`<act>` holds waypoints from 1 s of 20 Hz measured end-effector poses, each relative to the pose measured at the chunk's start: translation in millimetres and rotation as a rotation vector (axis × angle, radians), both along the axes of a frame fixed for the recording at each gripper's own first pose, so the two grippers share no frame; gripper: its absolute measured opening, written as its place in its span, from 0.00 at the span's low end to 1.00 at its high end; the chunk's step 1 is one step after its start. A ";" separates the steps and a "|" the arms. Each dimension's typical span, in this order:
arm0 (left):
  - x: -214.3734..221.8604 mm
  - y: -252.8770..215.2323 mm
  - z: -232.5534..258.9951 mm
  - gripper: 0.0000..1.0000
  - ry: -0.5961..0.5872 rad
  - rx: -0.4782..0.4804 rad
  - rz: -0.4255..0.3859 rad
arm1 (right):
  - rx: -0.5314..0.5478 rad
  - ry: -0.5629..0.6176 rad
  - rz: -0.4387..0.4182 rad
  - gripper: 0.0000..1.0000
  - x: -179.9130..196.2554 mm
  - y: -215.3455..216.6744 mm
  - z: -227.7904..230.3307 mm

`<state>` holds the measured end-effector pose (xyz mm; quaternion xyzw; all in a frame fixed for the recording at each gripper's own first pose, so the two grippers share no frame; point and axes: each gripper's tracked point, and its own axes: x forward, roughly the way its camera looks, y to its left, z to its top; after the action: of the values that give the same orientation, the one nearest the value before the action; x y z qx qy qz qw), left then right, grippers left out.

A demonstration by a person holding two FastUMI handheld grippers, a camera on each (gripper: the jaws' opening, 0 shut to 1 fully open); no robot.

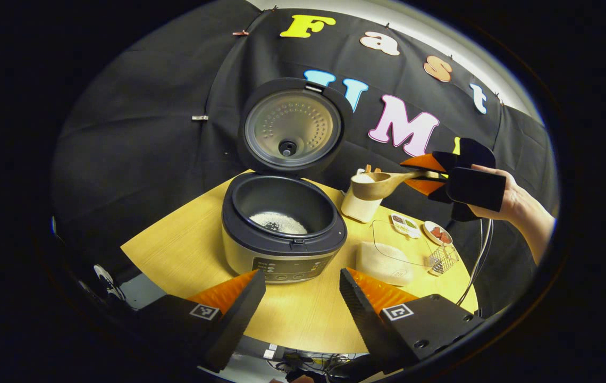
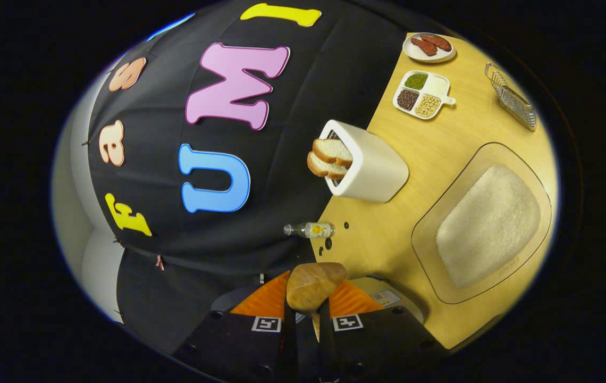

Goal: Close the left gripper, press the button to open the rice cooker; take a wooden spoon from the chopstick holder with the right hand, scoop a spoonful of rice and pour it into the rice cooker, then put the wooden spoon back into the chopstick holder.

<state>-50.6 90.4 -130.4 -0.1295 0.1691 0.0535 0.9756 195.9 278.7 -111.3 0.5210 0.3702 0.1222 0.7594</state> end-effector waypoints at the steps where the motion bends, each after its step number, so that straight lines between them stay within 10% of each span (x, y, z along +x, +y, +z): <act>1: -1.1 2.0 -2.0 0.96 0.002 -0.004 0.002 | -0.016 -0.012 0.024 0.21 -2.5 13.7 -0.4; 20: 2.0 35.0 -9.4 0.95 0.023 -0.019 0.035 | -0.637 -0.763 0.575 0.20 -42.8 182.8 -13.6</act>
<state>-48.7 125.4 -139.8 -0.1412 0.1785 0.0705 0.9712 153.1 461.5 -124.9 0.0637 0.2152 0.3855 0.8950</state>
